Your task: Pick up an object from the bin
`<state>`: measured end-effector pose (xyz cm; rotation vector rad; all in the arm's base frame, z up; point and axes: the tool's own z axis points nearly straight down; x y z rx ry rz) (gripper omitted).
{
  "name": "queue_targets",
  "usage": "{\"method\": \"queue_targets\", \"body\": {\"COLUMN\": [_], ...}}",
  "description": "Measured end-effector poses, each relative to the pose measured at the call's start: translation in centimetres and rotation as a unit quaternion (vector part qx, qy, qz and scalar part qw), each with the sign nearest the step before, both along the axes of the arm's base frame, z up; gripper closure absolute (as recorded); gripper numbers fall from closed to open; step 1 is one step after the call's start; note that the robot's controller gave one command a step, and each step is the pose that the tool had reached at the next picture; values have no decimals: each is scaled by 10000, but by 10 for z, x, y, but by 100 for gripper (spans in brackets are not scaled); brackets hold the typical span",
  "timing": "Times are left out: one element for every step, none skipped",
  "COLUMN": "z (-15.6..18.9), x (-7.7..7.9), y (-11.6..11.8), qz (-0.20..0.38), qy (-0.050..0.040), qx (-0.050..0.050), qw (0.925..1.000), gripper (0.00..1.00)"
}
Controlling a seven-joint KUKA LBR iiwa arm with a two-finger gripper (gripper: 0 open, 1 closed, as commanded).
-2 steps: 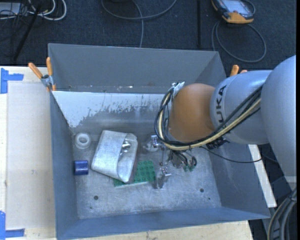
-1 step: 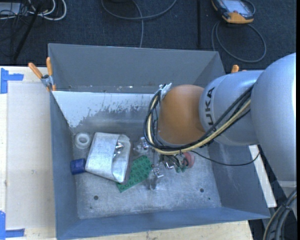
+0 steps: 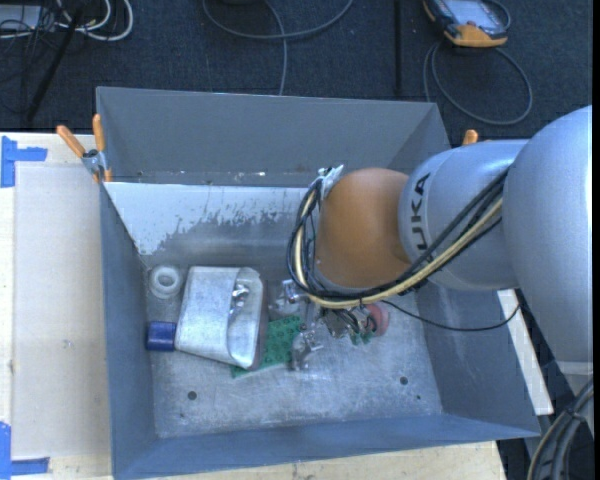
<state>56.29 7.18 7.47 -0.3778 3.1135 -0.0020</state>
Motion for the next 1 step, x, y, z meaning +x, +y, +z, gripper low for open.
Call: {"method": "queue_targets", "body": {"z": [134], "x": [-1], "y": [12], "qz": [485], "qy": [-10], "qx": [8], "qw": [9988], "gripper": [100]}}
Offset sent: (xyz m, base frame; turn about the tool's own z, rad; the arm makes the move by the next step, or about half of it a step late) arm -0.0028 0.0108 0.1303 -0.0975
